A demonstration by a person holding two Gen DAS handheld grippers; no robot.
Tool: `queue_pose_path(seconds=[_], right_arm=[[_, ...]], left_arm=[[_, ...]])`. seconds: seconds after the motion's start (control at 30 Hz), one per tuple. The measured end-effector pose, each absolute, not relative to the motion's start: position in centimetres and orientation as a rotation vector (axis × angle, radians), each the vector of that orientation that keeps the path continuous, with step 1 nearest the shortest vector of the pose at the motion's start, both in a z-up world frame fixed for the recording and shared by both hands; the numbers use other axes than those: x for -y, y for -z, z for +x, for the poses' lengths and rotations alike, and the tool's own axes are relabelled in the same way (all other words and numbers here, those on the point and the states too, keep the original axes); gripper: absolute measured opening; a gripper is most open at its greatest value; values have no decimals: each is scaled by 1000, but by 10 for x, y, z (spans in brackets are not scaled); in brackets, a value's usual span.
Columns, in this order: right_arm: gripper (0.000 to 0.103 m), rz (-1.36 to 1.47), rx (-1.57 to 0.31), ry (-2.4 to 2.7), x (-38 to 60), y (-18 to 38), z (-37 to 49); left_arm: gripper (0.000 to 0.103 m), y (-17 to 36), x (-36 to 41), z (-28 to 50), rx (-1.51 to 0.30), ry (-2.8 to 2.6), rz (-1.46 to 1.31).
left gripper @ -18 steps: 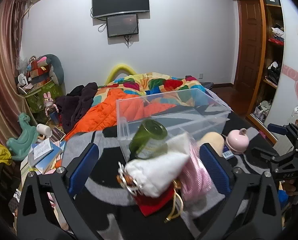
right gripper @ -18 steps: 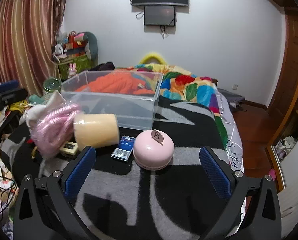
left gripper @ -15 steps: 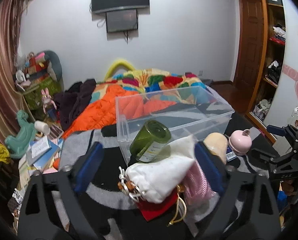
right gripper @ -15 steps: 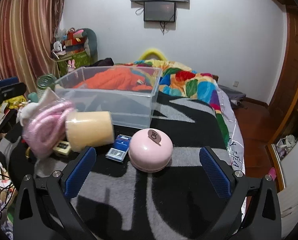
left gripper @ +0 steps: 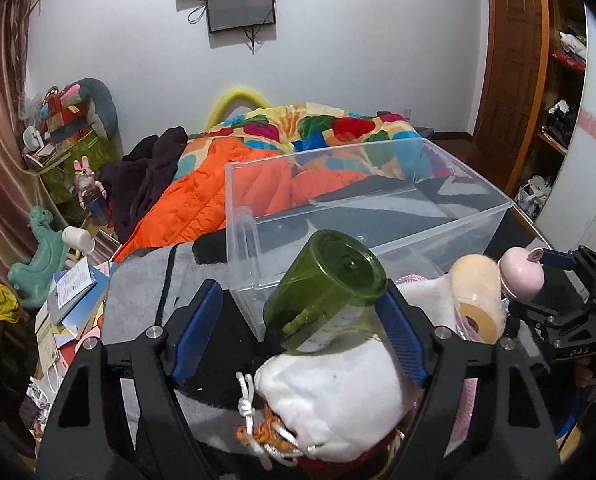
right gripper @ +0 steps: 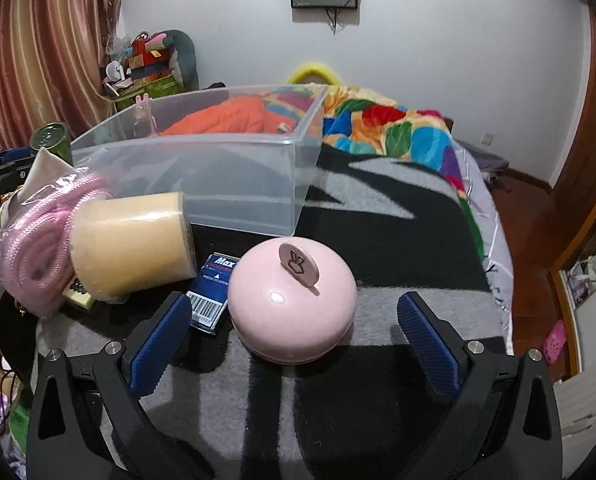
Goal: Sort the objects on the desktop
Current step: 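Grasp the pink round container with the right tool while the left grasps the green bottle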
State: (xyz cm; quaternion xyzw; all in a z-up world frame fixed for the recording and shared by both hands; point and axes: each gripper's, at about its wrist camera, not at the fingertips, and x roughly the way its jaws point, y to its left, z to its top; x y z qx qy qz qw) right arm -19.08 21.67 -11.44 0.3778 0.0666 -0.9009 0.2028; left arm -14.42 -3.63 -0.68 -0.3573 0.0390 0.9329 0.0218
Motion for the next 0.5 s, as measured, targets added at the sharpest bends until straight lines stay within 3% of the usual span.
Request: queue_pose_path(seconds=[0.1, 0.2, 0.33, 0.5], right_arm=[[95, 1069, -150, 2505, -221, 118, -196], [81, 1091, -105, 2480, -225, 120, -202], [62, 1098, -49, 2431, -227, 119, -203], [60, 1086, -82, 2447, -223, 117, -198]], left_arm=[[73, 8, 33, -147, -146, -2895, -1097], [58, 8, 31, -148, -169, -2901, -1087], [48, 9, 28, -148, -188, -2912, -1080], [47, 5, 35, -144, -133, -2931, -1065]])
